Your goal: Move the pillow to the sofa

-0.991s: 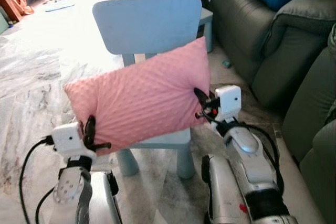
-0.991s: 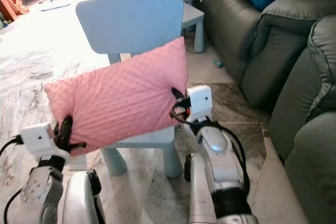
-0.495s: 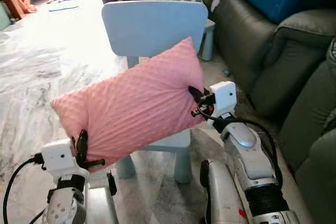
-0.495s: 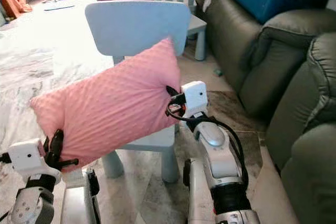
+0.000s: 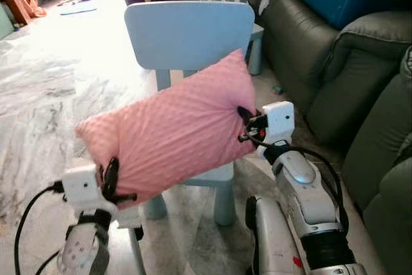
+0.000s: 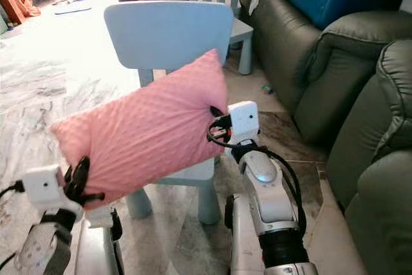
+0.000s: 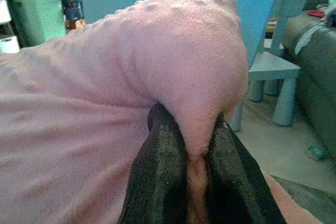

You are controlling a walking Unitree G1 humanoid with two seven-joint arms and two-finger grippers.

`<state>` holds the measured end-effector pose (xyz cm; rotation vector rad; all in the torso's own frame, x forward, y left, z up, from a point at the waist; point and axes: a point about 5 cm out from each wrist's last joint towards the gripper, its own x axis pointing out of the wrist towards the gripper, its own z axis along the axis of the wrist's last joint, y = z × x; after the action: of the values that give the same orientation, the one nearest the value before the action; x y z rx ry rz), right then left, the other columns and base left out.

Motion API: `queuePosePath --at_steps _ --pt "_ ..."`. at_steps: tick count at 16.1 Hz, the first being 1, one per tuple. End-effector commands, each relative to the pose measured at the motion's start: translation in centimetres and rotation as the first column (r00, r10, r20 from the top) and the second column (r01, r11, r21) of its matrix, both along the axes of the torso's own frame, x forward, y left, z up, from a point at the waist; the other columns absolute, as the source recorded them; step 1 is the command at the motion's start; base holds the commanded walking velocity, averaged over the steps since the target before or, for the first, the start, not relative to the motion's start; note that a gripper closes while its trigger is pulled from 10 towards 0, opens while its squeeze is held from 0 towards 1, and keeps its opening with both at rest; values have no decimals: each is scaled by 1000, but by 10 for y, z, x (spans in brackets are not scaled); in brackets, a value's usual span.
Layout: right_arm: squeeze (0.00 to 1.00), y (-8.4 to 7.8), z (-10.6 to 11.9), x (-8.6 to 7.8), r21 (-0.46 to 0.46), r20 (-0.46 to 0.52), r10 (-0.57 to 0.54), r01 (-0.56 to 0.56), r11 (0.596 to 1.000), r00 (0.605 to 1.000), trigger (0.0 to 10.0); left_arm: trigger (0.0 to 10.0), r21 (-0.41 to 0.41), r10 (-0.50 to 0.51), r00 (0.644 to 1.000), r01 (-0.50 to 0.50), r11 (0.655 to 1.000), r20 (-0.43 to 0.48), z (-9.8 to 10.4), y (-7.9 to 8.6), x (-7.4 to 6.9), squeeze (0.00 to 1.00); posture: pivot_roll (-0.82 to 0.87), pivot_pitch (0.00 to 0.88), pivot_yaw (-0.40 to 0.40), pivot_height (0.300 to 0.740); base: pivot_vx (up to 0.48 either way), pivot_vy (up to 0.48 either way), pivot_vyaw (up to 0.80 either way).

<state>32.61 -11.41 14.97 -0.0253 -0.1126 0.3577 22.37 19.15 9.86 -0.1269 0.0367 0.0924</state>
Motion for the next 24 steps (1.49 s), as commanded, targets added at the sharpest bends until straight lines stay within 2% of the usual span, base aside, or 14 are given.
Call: queuePosePath --at_steps 1,20,24 --pt "0 -5 13 0 20 57 -41 40 999 998 0 0 9 -6 1000 6 1000 -13 -1 2 1 0 -149 0 60 429 0 0 0" --pt "0 -3 14 0 40 67 -52 50 998 996 0 0 13 -40 999 40 999 -34 -2 0 3 0 -154 0 73 429 0 0 0" --pt "0 -4 14 0 42 66 -52 50 998 996 0 0 13 -41 999 42 999 -36 -3 0 3 0 -157 0 75 460 0 0 0"
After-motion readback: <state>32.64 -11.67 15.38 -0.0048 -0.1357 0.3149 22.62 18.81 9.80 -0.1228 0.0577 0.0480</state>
